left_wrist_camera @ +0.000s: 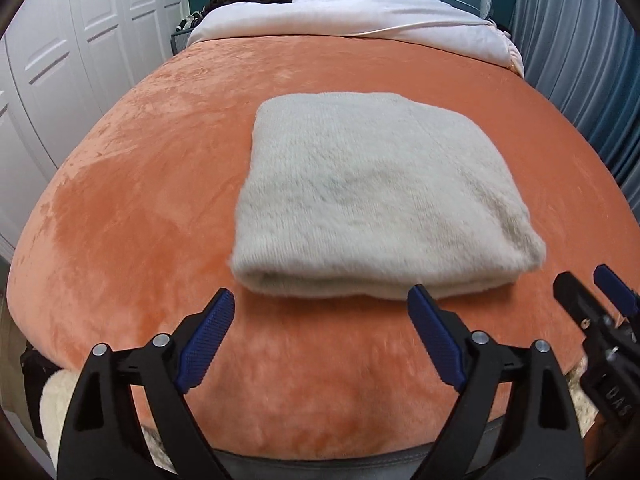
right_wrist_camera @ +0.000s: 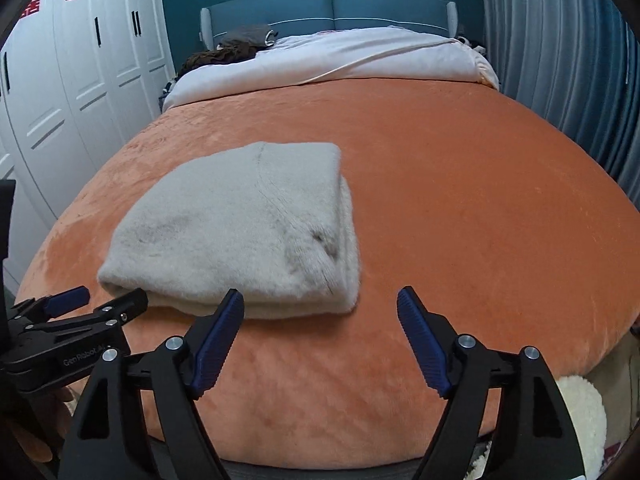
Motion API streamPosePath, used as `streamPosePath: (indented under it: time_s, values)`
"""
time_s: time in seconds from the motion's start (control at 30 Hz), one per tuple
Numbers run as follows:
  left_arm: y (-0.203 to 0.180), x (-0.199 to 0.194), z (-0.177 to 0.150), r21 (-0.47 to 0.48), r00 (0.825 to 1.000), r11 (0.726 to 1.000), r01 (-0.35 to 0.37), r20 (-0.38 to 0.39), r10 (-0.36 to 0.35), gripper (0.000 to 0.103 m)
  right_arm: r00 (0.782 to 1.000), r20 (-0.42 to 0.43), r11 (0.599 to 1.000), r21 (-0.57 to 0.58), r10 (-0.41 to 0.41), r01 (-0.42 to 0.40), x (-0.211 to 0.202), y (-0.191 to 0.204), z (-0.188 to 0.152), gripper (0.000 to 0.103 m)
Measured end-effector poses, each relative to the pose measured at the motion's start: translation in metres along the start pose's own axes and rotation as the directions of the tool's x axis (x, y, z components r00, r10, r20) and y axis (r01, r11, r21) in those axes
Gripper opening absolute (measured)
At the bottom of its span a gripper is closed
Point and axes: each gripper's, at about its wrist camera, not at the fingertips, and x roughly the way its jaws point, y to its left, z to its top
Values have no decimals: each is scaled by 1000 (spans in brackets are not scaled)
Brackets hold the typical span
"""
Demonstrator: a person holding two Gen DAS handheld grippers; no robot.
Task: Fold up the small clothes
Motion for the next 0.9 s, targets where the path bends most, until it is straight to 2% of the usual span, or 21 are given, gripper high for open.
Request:
streamPosePath:
  time_s: [0.1, 0.33, 0.43, 0.73, 0.9]
  values:
    - [-9, 1, -15, 20, 1000, 1000, -20, -9, 20, 88, 999, -28, 1000, 6, -17, 17, 5, -8, -20, 79]
    - [-20, 9, -44, 36, 997, 996, -76, 26, 75, 88, 998, -19, 997, 27, -65, 65, 16, -9, -49, 83]
    - [-21, 14, -53, 51, 994, 993, -107, 43, 105, 88, 998, -28, 997, 32, -63, 64, 23, -11, -55, 83]
    - [-17, 28, -66, 50, 993, 993, -110, 48, 108, 88, 999, -24, 998, 31, -49, 50, 34, -7, -66, 85]
    - [-20, 28, -69, 61, 990, 991, -121, 76, 116, 88, 999, -30, 999, 12, -40, 40, 39, -5, -68, 86]
